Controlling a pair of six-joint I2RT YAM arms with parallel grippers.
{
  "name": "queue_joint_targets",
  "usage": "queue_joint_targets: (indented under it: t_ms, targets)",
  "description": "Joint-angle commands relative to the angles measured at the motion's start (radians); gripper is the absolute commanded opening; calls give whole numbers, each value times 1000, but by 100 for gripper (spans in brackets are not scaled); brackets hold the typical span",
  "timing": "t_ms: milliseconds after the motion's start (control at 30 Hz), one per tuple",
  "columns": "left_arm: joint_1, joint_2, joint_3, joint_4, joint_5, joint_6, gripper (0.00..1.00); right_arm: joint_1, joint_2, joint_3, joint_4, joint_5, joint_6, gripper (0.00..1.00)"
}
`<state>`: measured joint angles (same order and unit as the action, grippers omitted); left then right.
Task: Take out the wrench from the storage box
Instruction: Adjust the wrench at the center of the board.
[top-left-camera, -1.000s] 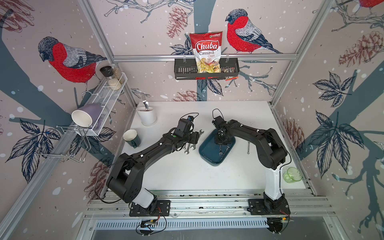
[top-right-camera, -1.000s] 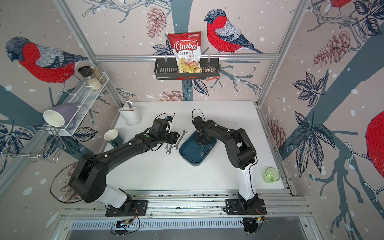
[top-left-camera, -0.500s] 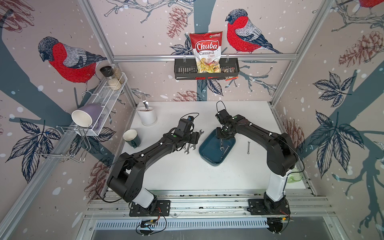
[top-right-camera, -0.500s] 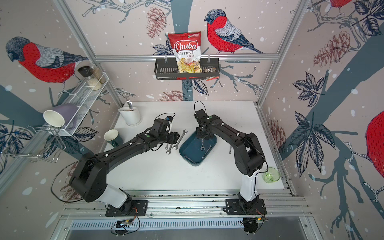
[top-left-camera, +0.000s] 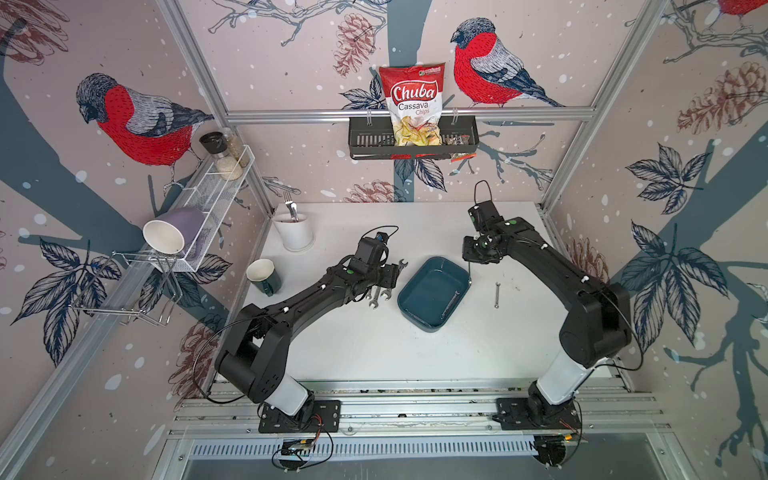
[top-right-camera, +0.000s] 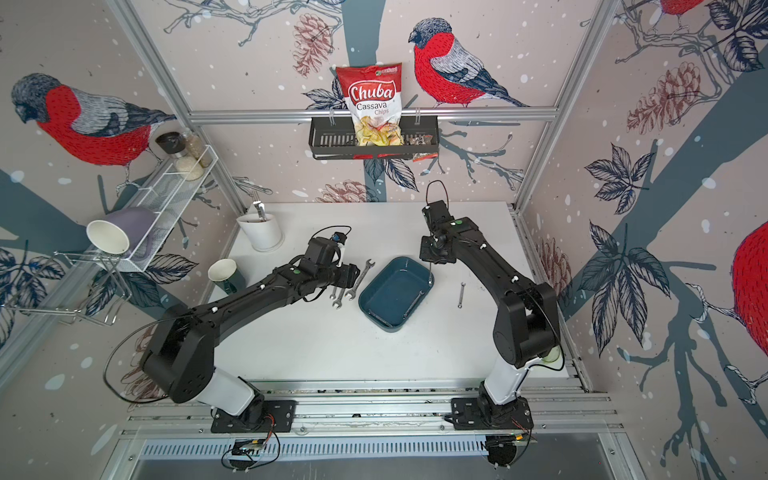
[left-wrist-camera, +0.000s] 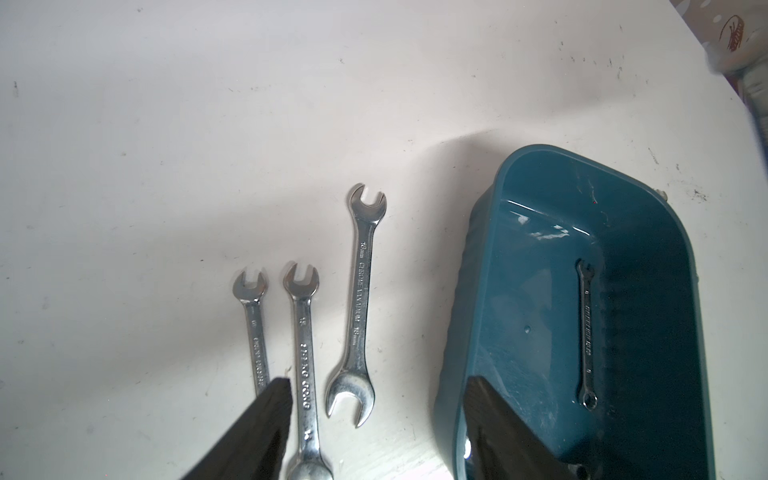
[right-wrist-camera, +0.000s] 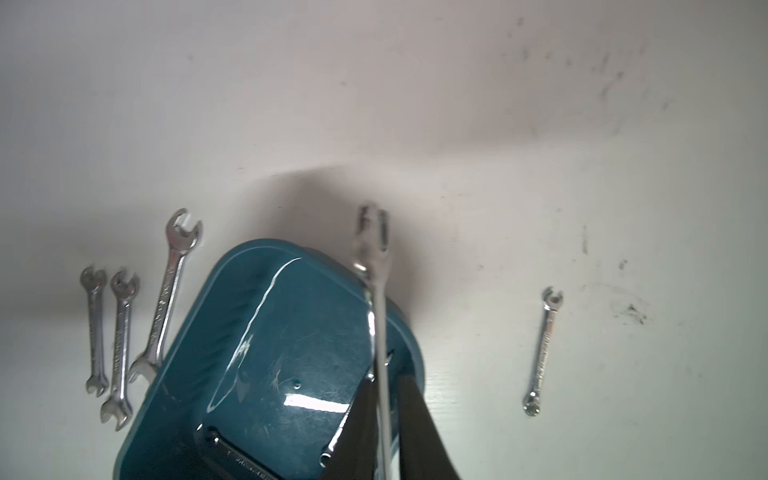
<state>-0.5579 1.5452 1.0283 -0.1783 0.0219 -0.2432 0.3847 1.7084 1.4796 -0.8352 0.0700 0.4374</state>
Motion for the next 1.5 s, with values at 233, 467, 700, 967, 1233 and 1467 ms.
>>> queue_joint_targets:
  t_ms: [233, 467, 700, 967, 1233, 1467]
  targets:
    - [1, 1, 12, -9, -2, 0, 71, -162, 32, -138, 121, -83, -115, 6]
    - [2, 19, 19, -12, 2, -4, 71, -199, 103, -142, 170, -103, -130, 8]
    - [0, 24, 28, -19, 1, -5, 71, -206, 180, -134, 197, -108, -78, 24]
    - [0, 21, 29, -22, -2, -7, 71, -204, 260, -95, 195, -68, -15, 44]
    - [0, 13, 27, -26, -13, -6, 71, -199, 292, -81, 191, -50, -9, 47]
    - [1, 9, 30, -28, -14, -5, 71, -198, 319, -74, 184, -40, -19, 46]
